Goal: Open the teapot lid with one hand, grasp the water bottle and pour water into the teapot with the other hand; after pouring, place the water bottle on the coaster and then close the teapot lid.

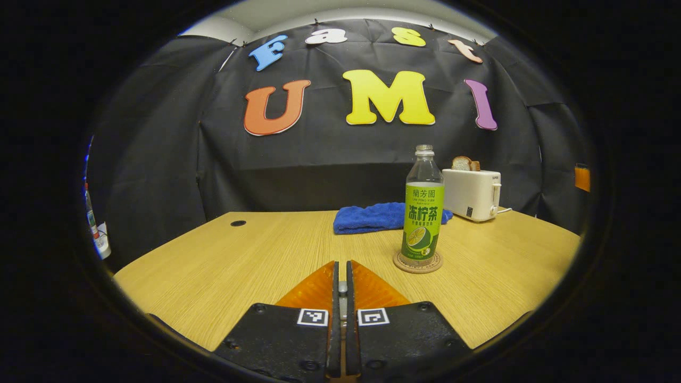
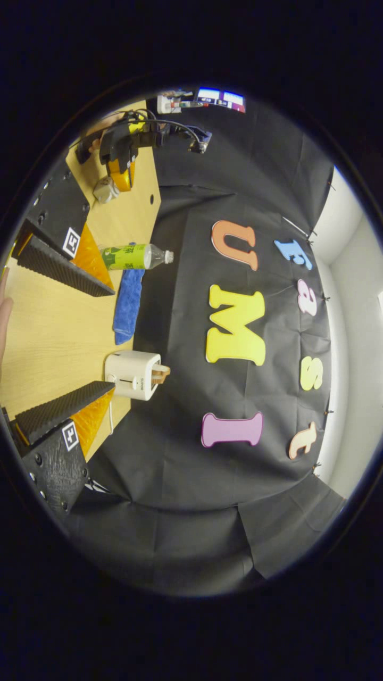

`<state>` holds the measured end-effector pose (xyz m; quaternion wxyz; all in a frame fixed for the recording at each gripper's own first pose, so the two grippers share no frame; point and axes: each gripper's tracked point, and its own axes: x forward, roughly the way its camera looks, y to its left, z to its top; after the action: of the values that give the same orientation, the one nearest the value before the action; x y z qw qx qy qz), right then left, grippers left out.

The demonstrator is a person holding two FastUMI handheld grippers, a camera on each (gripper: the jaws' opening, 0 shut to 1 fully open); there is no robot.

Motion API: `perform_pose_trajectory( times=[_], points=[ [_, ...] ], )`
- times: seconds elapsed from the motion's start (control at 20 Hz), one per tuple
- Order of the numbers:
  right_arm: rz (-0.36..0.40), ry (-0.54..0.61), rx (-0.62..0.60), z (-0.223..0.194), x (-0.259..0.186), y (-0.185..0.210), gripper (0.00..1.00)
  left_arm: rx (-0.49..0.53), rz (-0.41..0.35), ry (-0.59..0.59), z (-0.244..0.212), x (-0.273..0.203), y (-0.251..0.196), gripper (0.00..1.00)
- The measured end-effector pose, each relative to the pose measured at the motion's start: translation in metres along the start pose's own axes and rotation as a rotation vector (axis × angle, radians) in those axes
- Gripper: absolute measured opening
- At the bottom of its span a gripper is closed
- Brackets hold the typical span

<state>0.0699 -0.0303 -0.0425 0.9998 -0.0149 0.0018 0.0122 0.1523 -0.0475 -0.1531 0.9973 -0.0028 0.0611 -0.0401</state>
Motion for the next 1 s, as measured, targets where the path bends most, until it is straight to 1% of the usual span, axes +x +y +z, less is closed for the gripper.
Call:
perform_pose_trajectory(
  times=[0.05,0.1,0.15,0.2,0.25,0.3,0.35,0.4,0.45,0.5,0.55,0.6,0.75,0.8,0.85,0.9,0.95,1.0],
  points=[
    [0.002,0.001,-0.002,-0.001,0.0,0.001,0.97,-0.001,-0.01,0.001,0.001,-0.002,-0.003,0.07],
    [0.003,0.003,-0.005,-0.001,-0.001,0.002,0.95,-0.002,-0.025,0.005,0.002,-0.003,-0.007,0.1],
    [0.005,0.004,-0.009,-0.002,-0.001,0.003,0.95,-0.003,-0.035,0.01,0.001,-0.004,-0.009,0.2],
    [0.007,0.004,-0.011,-0.001,-0.001,0.005,0.95,0.006,-0.031,0.015,0.001,-0.005,-0.009,0.28],
    [0.009,0.002,-0.014,0.0,-0.002,0.005,0.97,0.018,-0.013,0.019,0.002,-0.007,-0.005,0.39],
    [0.008,0.001,-0.017,0.002,-0.003,0.006,0.97,0.029,-0.001,0.021,0.003,-0.007,-0.002,0.44],
    [0.009,-0.002,-0.018,0.003,-0.004,0.006,0.97,0.035,0.003,0.023,0.005,-0.009,-0.002,0.52],
    [0.01,-0.004,-0.019,0.004,-0.005,0.007,0.95,0.033,0.0,0.024,0.007,-0.011,-0.002,0.57],
    [0.013,0.0,-0.018,0.004,-0.006,0.008,0.95,0.029,-0.001,0.029,0.01,-0.012,-0.001,0.82],
    [0.019,0.012,-0.012,0.003,-0.008,0.01,0.97,0.024,0.003,0.027,0.013,-0.015,0.001,0.89],
    [0.019,0.021,-0.009,0.003,-0.011,0.01,0.95,0.02,0.007,0.025,0.019,-0.019,0.001,0.96],
    [0.008,0.02,-0.011,0.008,-0.013,0.007,0.97,0.016,0.013,0.018,0.025,-0.023,0.003,0.97],
    [-0.02,0.013,-0.022,0.019,-0.024,0.001,0.95,-0.032,0.061,0.018,0.047,-0.038,0.012,0.98],
    [-0.031,0.012,-0.02,0.024,-0.029,-0.002,0.95,-0.05,0.051,0.023,0.053,-0.045,0.009,0.99],
    [-0.042,0.01,-0.015,0.029,-0.036,-0.006,0.97,-0.059,0.035,0.019,0.06,-0.054,0.004,0.99],
    [-0.051,0.0,-0.017,0.036,-0.043,-0.008,0.95,-0.057,0.016,0.009,0.069,-0.062,0.0,0.99],
    [-0.058,-0.015,-0.018,0.041,-0.049,-0.01,0.95,-0.044,0.01,-0.013,0.079,-0.071,-0.002,0.99],
    [-0.063,-0.029,-0.015,0.049,-0.054,-0.009,0.93,-0.024,0.014,-0.033,0.089,-0.082,-0.001,0.99]
  ],
)
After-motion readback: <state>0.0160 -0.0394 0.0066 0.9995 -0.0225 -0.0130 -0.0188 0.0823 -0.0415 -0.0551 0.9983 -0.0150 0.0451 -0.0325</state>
